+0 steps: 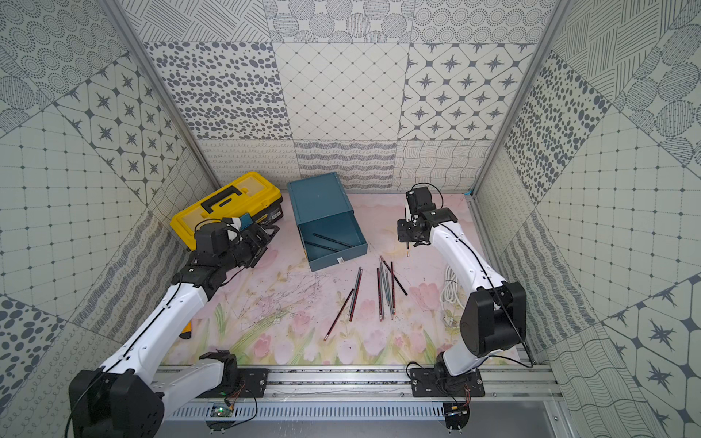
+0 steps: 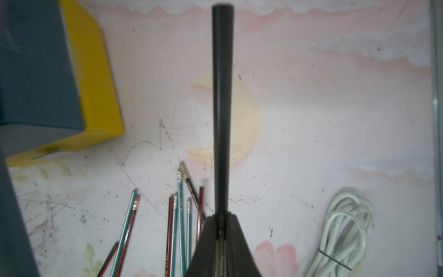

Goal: Please place the pencils in the drawer according to their color
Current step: Pick up the pencil from the center of the board, then place the pencil in the drawer.

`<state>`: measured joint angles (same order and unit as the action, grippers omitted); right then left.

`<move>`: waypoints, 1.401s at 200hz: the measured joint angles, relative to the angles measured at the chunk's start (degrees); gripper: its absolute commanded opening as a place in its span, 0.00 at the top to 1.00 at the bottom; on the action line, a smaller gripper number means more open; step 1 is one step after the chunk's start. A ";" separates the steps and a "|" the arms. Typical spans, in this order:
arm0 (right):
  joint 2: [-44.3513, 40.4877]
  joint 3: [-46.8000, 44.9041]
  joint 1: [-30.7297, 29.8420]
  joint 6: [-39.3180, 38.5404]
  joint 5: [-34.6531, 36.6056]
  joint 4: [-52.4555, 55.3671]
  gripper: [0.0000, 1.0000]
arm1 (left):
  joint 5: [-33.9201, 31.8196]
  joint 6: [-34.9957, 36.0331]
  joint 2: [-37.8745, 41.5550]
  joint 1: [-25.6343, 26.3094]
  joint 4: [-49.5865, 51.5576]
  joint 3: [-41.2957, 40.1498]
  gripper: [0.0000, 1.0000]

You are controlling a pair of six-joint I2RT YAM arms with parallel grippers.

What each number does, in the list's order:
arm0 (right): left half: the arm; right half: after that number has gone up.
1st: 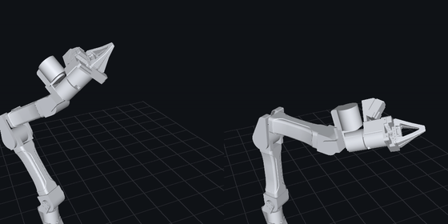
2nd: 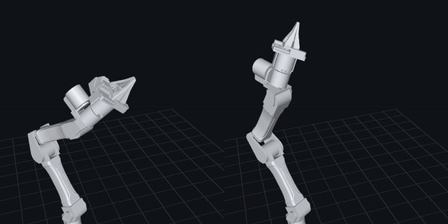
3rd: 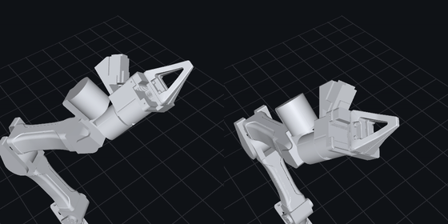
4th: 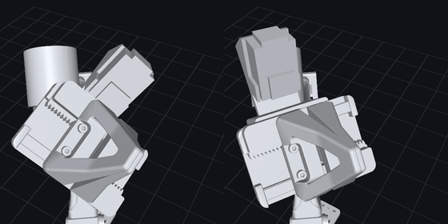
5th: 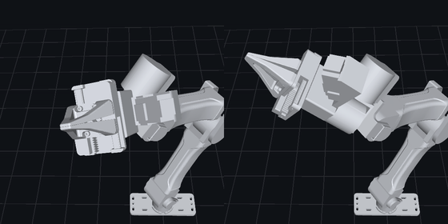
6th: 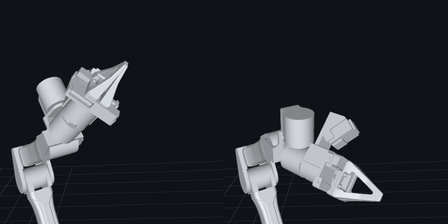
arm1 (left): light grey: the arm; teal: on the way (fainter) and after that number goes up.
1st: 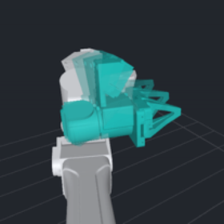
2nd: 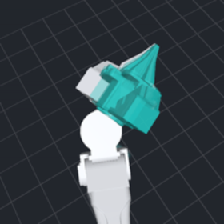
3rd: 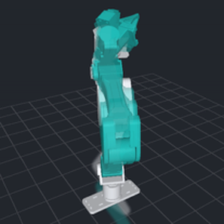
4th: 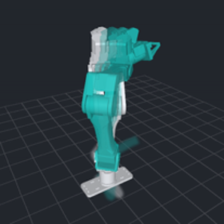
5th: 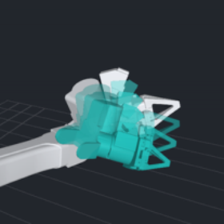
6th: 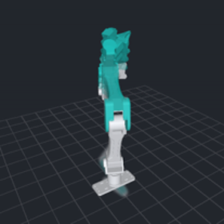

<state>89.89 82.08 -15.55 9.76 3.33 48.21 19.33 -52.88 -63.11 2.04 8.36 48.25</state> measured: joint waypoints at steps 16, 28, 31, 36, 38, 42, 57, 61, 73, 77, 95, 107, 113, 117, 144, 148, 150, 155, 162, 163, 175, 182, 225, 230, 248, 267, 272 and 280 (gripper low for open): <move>-1.07 2.19 -2.05 -0.87 0.39 0.00 1.00 | 0.00 0.00 0.00 0.00 0.00 0.00 0.01; -1.57 4.00 -3.80 -1.68 0.83 -0.04 1.00 | 0.00 0.00 0.00 0.00 0.00 0.00 0.01; -1.68 4.42 -4.15 -1.84 0.96 -0.02 1.00 | 0.00 0.00 0.00 0.00 0.00 0.00 0.01; -1.81 5.16 -4.79 -2.19 1.09 -0.02 1.00 | 0.00 0.00 0.00 0.00 0.00 0.00 0.01; -1.84 5.46 -5.09 -2.40 1.20 0.00 1.00 | 0.00 0.00 0.00 0.00 0.00 0.00 0.01; -1.90 5.99 -5.49 -2.64 1.29 -0.02 1.00 | 0.00 0.00 0.00 0.00 0.00 0.00 0.01; -1.90 8.09 -7.21 -3.58 1.68 -0.07 1.00 | 0.00 -0.02 0.00 0.00 0.00 0.00 0.01; -1.90 8.52 -7.63 -3.96 1.84 -0.04 1.00 | 0.00 -0.02 0.00 0.00 0.00 0.00 0.01; -1.90 9.81 -8.70 -4.66 2.19 0.00 1.00 | 0.02 -0.02 0.00 0.00 0.00 0.00 0.01; -1.88 10.16 -9.03 -4.87 2.27 0.02 1.00 | 0.02 -0.02 0.00 0.00 -0.02 0.00 0.01; -1.86 11.82 -10.71 -6.12 2.97 0.09 1.00 | 0.02 -0.02 0.00 0.00 -0.02 0.00 0.01; -1.75 12.92 -11.96 -7.02 3.67 0.13 1.00 | 0.02 -0.02 0.00 0.00 0.00 0.00 0.01; -1.68 13.42 -12.63 -7.45 3.96 0.11 1.00 | 0.02 -0.02 0.00 0.00 -0.02 0.00 0.01; -1.57 13.77 -13.16 -7.78 4.11 0.11 1.00 | 0.02 -0.02 0.00 0.00 -0.02 0.00 0.01; -0.31 16.04 -15.93 -9.68 5.01 0.04 1.00 | 0.02 -0.02 0.00 0.00 -0.02 0.00 0.01; -0.07 16.35 -16.31 -10.08 5.11 0.09 1.00 | 0.02 -0.02 -0.02 0.00 -0.02 0.00 0.01; 0.07 16.50 -16.48 -10.23 5.11 0.09 1.00 | 0.02 -0.02 -0.02 0.00 -0.02 0.00 0.01; 0.37 16.76 -16.87 -10.56 5.14 0.07 1.00 | 0.02 -0.02 -0.02 0.00 -0.02 0.00 0.01; 0.83 17.16 -17.42 -10.97 5.14 0.09 1.00 | 0.04 -0.02 -0.07 0.00 -0.02 0.00 0.01; 0.94 17.27 -17.53 -11.10 5.14 0.11 1.00 | 0.04 -0.02 -0.07 0.00 -0.04 0.00 0.01; 1.81 18.03 -18.38 -12.02 5.09 0.15 1.00 | 0.04 -0.04 -0.17 0.00 -0.04 0.00 0.01; 2.47 18.56 -18.95 -12.52 5.07 0.17 1.00 | 0.04 -0.04 -0.22 0.00 -0.04 0.00 0.01; 5.33 21.14 -21.84 -15.82 4.42 0.37 1.00 | 0.11 -0.48 -0.44 0.00 -0.24 0.00 0.01; 5.62 21.42 -22.18 -16.24 4.35 0.39 1.00 | 0.11 -0.48 -0.44 0.00 -0.24 0.00 0.01; 6.95 22.38 -23.45 -17.84 3.58 0.42 1.00 | 0.15 -0.63 -0.44 0.00 -0.24 0.00 0.01; 8.44 22.86 -24.41 -19.54 2.21 0.44 1.00 | 0.17 -0.68 -0.44 0.00 -0.24 0.00 0.01; 8.81 22.91 -24.63 -19.93 1.86 0.48 1.00 | 0.17 -0.72 -0.44 0.00 -0.26 0.00 0.01; 9.35 22.93 -24.83 -20.79 1.22 0.57 1.00 | 0.20 -0.85 -0.44 0.00 -0.24 0.00 0.01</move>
<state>99.24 105.01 -40.38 -11.03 4.56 48.77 19.53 -53.74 -63.55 2.04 8.12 48.25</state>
